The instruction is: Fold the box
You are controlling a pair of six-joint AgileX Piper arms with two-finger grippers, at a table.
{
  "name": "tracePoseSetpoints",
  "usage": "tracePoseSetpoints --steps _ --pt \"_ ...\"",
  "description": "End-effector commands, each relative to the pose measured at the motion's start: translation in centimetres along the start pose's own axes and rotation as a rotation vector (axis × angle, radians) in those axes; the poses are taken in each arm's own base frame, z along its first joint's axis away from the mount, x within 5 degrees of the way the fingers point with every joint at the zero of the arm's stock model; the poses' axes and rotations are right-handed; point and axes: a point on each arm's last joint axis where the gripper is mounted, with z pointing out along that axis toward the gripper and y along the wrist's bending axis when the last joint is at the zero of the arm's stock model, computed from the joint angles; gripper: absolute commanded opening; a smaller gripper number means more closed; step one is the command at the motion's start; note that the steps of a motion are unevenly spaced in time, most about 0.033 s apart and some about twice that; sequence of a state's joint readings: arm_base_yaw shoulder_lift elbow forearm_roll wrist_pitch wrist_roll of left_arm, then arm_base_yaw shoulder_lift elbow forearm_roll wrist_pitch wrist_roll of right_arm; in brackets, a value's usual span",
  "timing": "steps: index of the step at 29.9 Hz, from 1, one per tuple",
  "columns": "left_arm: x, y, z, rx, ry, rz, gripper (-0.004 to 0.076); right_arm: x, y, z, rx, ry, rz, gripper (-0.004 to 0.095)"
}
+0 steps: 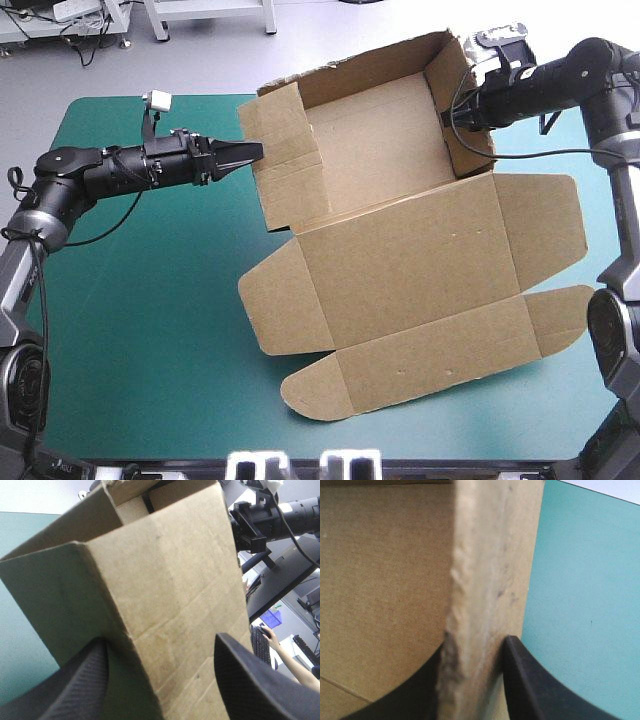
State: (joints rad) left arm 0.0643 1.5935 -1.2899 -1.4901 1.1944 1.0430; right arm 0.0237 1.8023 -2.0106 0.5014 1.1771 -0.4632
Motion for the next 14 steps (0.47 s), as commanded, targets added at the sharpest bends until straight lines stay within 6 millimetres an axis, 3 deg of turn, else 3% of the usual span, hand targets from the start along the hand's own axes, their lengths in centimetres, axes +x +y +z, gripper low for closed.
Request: tracePoseSetpoints --steps 1,8,14 --pt "-1.0 -3.5 -0.7 0.137 -0.02 0.027 0.0447 -1.7 1.9 -2.9 -0.02 -0.14 -0.006 -0.0023" --pt "-0.8 -3.8 -0.7 0.11 0.007 0.037 0.0447 -2.5 2.9 -2.3 0.005 -0.196 0.006 -0.0023" --pt "-0.8 -3.7 -0.5 -0.125 0.007 0.058 0.0447 -3.2 4.2 -1.8 0.034 -0.243 -0.01 -0.0023"
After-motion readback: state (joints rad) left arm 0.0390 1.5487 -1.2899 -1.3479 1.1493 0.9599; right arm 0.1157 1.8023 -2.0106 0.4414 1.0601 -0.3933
